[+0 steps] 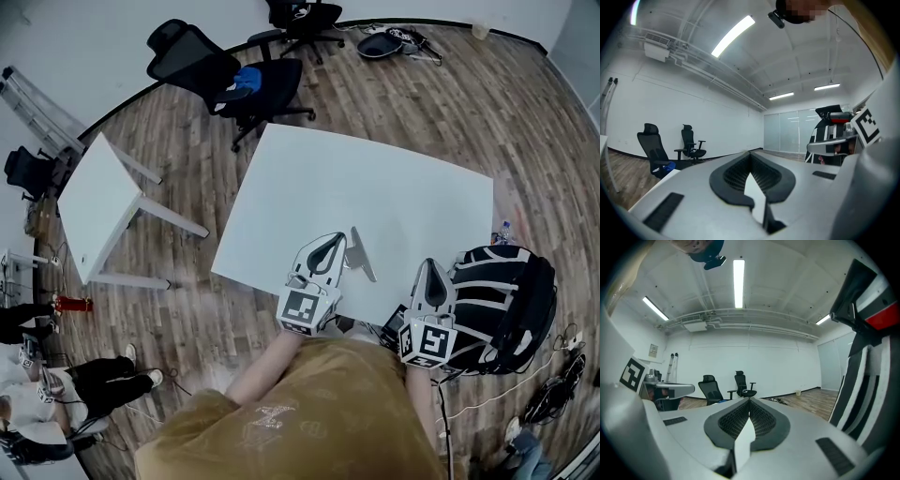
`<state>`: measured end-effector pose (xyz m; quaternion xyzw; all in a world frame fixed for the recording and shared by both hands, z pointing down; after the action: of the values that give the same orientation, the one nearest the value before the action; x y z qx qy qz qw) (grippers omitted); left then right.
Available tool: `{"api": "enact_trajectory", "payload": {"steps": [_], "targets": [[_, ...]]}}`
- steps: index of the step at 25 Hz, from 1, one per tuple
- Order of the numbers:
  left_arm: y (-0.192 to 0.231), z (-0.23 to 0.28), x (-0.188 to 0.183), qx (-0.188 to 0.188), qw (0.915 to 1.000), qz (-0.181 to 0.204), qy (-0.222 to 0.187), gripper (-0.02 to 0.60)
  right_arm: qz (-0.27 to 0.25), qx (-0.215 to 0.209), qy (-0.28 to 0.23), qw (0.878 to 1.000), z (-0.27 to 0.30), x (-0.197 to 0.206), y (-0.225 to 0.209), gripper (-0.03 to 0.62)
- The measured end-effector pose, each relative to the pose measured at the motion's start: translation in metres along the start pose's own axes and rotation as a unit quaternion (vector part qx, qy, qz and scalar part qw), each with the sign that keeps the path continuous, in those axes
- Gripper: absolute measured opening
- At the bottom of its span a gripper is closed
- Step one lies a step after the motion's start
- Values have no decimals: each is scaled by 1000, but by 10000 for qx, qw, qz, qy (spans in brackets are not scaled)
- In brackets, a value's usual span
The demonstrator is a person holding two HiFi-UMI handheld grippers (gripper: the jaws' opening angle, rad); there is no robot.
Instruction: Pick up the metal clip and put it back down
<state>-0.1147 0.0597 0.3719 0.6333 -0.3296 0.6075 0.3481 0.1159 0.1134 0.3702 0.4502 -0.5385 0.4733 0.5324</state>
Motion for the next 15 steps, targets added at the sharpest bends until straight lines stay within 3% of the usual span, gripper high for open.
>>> {"api": "enact_trajectory", "payload": {"steps": [15], "targets": [[11, 19, -4, -33, 9999, -31, 115, 6, -15, 146, -166, 9998, 14, -18, -26, 8]]}}
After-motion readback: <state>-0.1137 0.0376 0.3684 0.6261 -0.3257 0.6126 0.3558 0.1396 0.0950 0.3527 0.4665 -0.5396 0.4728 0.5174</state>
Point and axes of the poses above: the fingertips, and each gripper's own axes: z forward along the fingers, y to its left, x out of its underside, the point moved 8 cm from there along -z, backward along the fingers, and after that the axes turned 6 degrees about -y, right-handed, at the moved point
